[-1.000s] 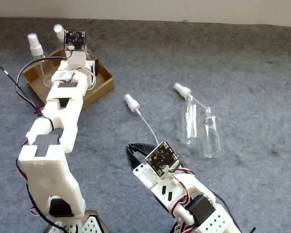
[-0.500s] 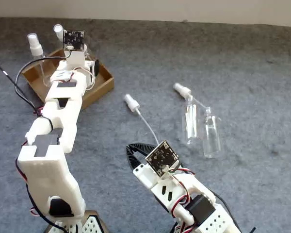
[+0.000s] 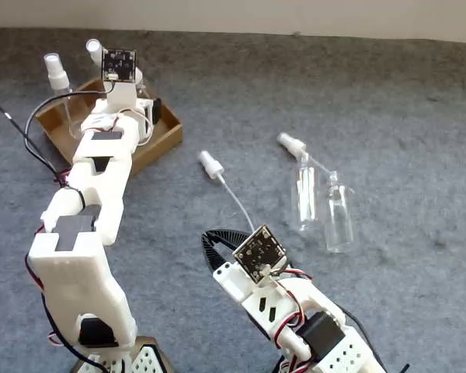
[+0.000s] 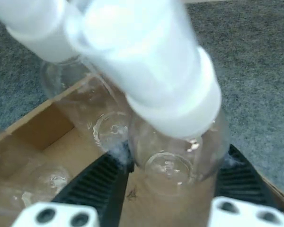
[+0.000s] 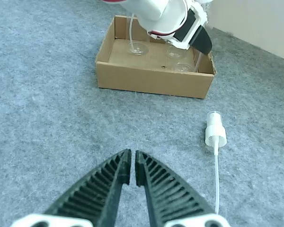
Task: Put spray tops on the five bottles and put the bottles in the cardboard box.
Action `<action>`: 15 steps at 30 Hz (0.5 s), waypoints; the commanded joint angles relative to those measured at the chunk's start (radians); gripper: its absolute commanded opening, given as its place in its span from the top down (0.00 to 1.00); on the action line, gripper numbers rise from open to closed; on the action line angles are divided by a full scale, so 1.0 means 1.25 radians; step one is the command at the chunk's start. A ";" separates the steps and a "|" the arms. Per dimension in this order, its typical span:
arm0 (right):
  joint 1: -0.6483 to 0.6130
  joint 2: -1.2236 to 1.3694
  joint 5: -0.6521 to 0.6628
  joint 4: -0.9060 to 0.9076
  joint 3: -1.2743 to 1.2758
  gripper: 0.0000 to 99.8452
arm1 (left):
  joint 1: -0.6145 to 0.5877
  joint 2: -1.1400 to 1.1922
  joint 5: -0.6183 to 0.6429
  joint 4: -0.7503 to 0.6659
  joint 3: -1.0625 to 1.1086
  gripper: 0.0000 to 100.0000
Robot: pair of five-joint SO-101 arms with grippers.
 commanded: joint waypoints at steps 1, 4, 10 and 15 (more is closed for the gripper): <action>0.008 -0.003 0.006 0.007 0.133 0.98 | -0.006 -0.009 -0.005 0.010 -0.041 0.75; 0.008 -0.003 0.006 0.007 0.133 0.98 | -0.008 -0.009 -0.005 0.010 -0.041 0.74; 0.008 -0.003 0.006 0.007 0.133 0.98 | -0.008 -0.010 -0.005 0.010 -0.041 0.74; 0.008 -0.003 0.006 0.007 0.133 0.98 | -0.006 -0.072 -0.005 0.034 -0.020 0.74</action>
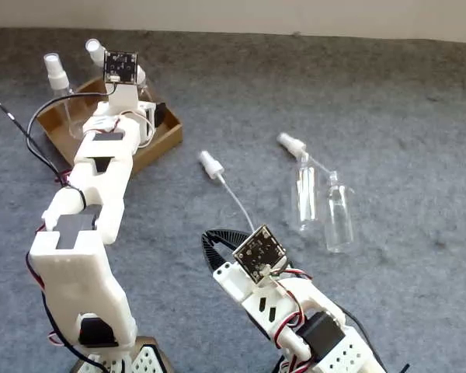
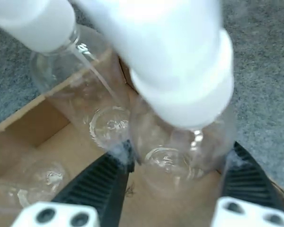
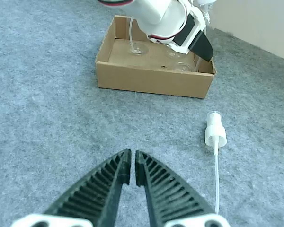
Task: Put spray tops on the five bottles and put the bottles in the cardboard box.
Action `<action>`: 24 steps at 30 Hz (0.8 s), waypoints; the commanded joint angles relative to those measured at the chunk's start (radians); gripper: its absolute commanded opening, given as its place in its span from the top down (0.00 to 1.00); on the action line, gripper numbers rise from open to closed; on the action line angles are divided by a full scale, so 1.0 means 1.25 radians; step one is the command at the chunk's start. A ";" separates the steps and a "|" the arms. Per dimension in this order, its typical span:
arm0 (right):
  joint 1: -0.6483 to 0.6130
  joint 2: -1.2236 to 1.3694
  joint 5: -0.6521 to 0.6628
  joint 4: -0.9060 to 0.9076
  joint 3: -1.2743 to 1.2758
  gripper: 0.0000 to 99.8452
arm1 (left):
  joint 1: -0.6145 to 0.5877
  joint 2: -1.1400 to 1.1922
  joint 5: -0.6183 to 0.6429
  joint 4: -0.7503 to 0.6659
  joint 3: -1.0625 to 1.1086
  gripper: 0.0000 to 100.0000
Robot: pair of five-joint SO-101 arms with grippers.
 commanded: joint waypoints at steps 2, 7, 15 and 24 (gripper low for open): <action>0.008 -0.003 0.006 0.007 0.133 0.98 | -0.003 -0.112 -0.002 0.054 -0.013 0.74; 0.008 -0.003 0.006 0.007 0.133 0.98 | -0.008 -0.141 -0.002 0.060 -0.004 0.74; 0.008 -0.003 0.006 0.007 0.133 0.98 | -0.008 -0.148 -0.002 0.125 -0.020 0.74; 0.008 -0.003 0.006 0.007 0.133 0.98 | -0.017 -0.214 -0.002 0.183 -0.024 0.74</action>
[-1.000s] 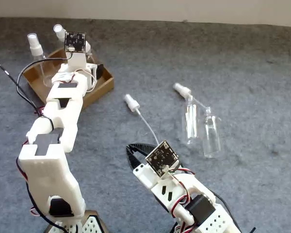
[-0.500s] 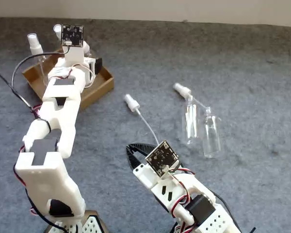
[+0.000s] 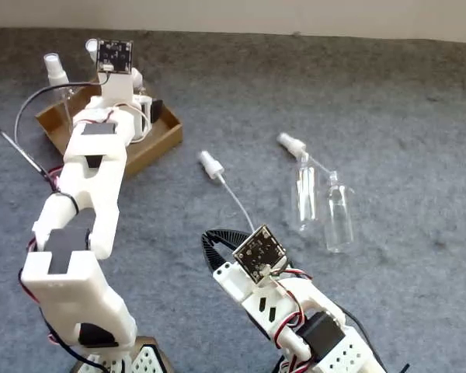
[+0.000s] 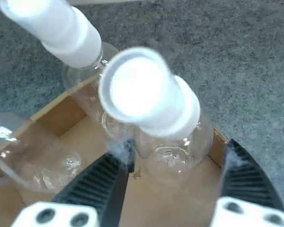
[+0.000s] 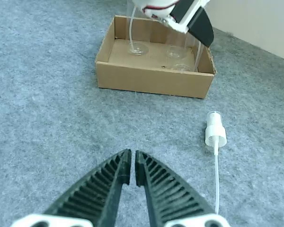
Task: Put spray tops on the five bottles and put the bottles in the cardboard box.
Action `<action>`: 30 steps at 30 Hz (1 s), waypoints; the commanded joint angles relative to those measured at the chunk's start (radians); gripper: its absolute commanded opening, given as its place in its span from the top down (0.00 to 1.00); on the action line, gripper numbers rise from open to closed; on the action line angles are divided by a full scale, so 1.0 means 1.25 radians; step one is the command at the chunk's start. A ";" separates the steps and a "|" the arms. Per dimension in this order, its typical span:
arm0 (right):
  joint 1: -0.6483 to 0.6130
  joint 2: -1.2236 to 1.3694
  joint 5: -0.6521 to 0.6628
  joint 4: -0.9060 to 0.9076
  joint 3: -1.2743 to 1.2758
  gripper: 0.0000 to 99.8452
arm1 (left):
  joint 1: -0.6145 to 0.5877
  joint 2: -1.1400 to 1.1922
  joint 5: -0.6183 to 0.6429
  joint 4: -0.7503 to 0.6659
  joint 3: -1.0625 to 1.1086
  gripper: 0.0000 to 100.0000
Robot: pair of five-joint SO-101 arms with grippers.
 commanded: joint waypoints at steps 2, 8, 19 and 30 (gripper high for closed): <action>0.008 -0.003 0.006 0.007 0.133 0.98 | -0.012 -0.091 -0.002 0.011 -0.024 0.74; 0.008 -0.003 0.006 0.007 0.133 0.98 | -0.013 -0.099 -0.002 0.012 -0.024 0.74; 0.008 -0.003 0.006 0.007 0.133 0.98 | -0.013 -0.100 -0.002 0.012 -0.030 0.74; 0.008 -0.003 0.006 0.007 0.133 0.98 | -0.013 -0.193 -0.002 0.023 0.004 0.74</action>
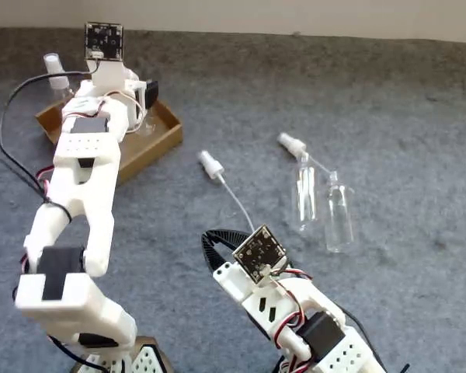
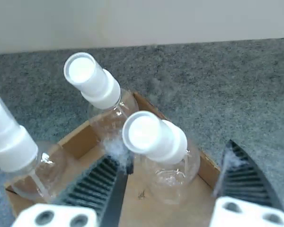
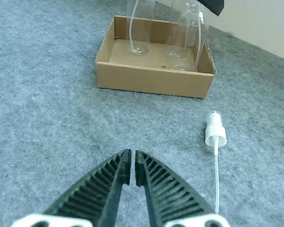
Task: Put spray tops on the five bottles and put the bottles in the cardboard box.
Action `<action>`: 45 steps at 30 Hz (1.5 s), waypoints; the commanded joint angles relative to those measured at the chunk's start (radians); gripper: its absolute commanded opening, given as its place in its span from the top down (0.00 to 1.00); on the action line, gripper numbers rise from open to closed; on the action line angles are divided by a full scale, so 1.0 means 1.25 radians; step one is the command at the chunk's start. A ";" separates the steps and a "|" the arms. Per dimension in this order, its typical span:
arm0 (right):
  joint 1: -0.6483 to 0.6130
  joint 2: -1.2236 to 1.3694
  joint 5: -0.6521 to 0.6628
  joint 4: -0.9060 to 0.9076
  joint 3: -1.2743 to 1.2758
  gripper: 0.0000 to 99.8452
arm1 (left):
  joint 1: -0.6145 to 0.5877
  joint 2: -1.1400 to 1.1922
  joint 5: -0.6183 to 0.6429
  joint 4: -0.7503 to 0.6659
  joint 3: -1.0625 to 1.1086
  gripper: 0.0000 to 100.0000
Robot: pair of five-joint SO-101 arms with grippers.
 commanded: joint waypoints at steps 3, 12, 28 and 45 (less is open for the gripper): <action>0.008 -0.003 0.006 0.007 0.133 0.98 | -0.012 -0.094 -0.002 0.006 0.006 0.74; 0.009 -0.003 0.006 0.007 0.133 0.98 | -0.028 -0.188 -0.002 0.054 0.014 0.74; 0.072 -0.006 0.006 0.002 0.132 0.98 | 0.138 -0.467 -0.001 0.409 0.006 0.74; 0.435 -0.006 0.001 -0.158 0.112 0.98 | 0.253 -0.328 -0.001 0.929 -0.392 0.74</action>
